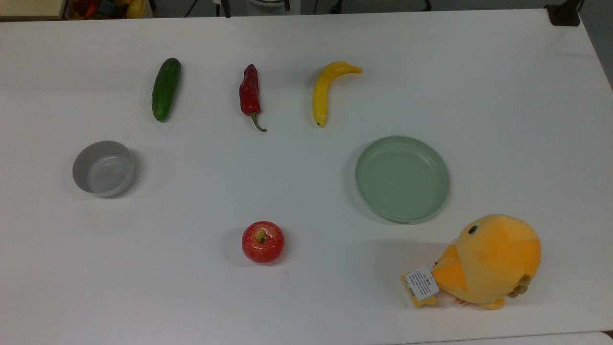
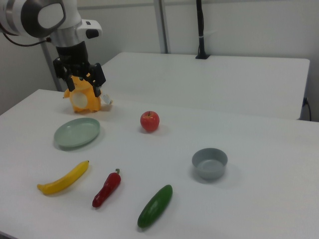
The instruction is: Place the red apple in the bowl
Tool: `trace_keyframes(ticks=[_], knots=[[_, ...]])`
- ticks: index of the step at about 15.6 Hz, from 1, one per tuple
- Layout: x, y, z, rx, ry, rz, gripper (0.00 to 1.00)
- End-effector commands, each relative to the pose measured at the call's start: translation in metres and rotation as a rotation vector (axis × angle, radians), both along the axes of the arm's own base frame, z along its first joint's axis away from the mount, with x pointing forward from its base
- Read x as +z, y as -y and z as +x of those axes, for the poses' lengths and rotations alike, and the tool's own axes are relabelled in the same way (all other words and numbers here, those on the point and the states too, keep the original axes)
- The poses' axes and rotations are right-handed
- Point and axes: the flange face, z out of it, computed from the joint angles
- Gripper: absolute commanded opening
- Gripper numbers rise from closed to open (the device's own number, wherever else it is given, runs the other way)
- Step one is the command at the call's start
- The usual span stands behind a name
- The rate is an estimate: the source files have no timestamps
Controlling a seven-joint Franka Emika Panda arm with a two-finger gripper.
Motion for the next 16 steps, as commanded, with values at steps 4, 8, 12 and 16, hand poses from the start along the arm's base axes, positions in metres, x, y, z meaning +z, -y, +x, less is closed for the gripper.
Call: trace_keyframes(ticks=[4, 8, 12, 16], knots=[[-0.006, -0.003, -0.002, 0.028, 0.004, 0.009, 1.00], [-0.016, -0.008, 0.005, 0.038, -0.009, 0.004, 1.00], [-0.020, -0.009, 0.014, 0.039, -0.009, 0.005, 1.00], [-0.025, -0.012, 0.032, 0.040, -0.008, -0.008, 1.00]])
